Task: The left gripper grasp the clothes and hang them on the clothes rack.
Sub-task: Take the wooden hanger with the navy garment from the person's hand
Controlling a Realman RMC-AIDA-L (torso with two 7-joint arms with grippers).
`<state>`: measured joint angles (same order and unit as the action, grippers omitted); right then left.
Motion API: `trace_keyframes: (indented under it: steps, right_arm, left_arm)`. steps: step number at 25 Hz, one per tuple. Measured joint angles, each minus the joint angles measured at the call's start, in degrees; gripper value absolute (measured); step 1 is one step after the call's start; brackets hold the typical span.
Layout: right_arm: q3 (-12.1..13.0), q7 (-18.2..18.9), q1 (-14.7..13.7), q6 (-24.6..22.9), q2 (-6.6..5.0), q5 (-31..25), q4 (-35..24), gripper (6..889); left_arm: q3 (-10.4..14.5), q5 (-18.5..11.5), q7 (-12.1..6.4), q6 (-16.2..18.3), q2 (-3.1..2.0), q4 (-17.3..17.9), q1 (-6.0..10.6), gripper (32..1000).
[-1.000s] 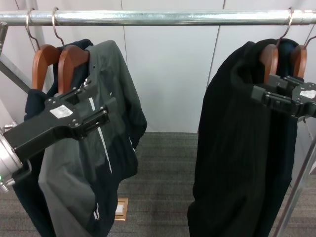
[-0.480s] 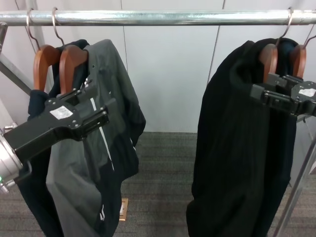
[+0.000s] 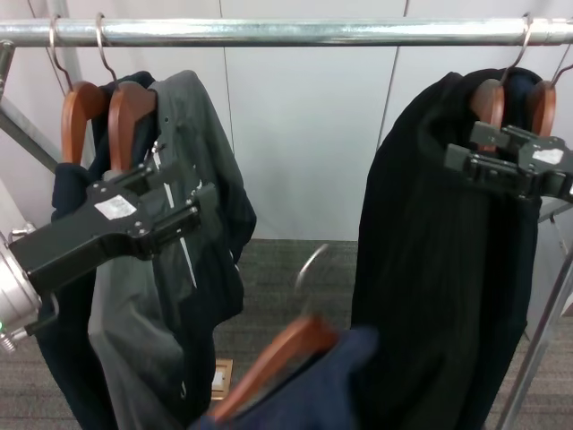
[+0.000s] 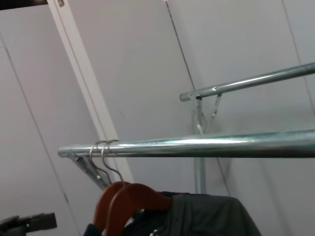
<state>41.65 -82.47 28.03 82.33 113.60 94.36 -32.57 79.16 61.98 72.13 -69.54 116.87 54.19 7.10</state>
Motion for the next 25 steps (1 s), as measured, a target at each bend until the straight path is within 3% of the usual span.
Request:
trace_keyframes:
  steps: [2, 5, 7, 10, 12, 17, 25]
  right_arm:
    - [0.7, -0.7, 0.7, 0.0, -0.19, 0.0, -0.2, 822]
    - [0.9, -0.9, 1.2, 0.1, -0.26, 0.1, -0.3, 822]
    - [0.9, -0.9, 1.4, -0.1, -0.26, 0.1, -0.3, 822]
    - [1.0, -0.9, 1.4, -0.4, -0.25, 0.1, -0.3, 822]
    - [1.0, -0.7, 1.4, -0.4, -0.24, 0.1, -0.3, 822]
    - [1.0, -0.6, 1.5, -1.3, -0.22, 0.1, -0.3, 822]
    - [1.0, -0.3, 1.6, -3.0, -0.22, 0.1, 0.1, 822]
  left_arm:
    - [-0.1, 2.6, 1.75, -0.5, -0.28, 0.8, 0.05, 701]
    - [-0.8, 11.4, 6.24, -0.6, -0.45, 3.4, 0.26, 699]
    - [-1.2, 19.3, 10.20, -0.6, -0.06, 6.0, 0.41, 698]
    - [-1.0, 25.1, 13.72, -0.7, 0.21, 8.3, 0.40, 695]
    - [-0.1, 26.1, 14.73, -1.1, 0.25, 8.8, 0.11, 694]
    - [1.6, 26.3, 14.16, -0.6, 0.64, 7.8, 0.14, 691]
    - [3.2, 26.0, 12.39, 3.1, 0.85, 3.4, 3.59, 685]
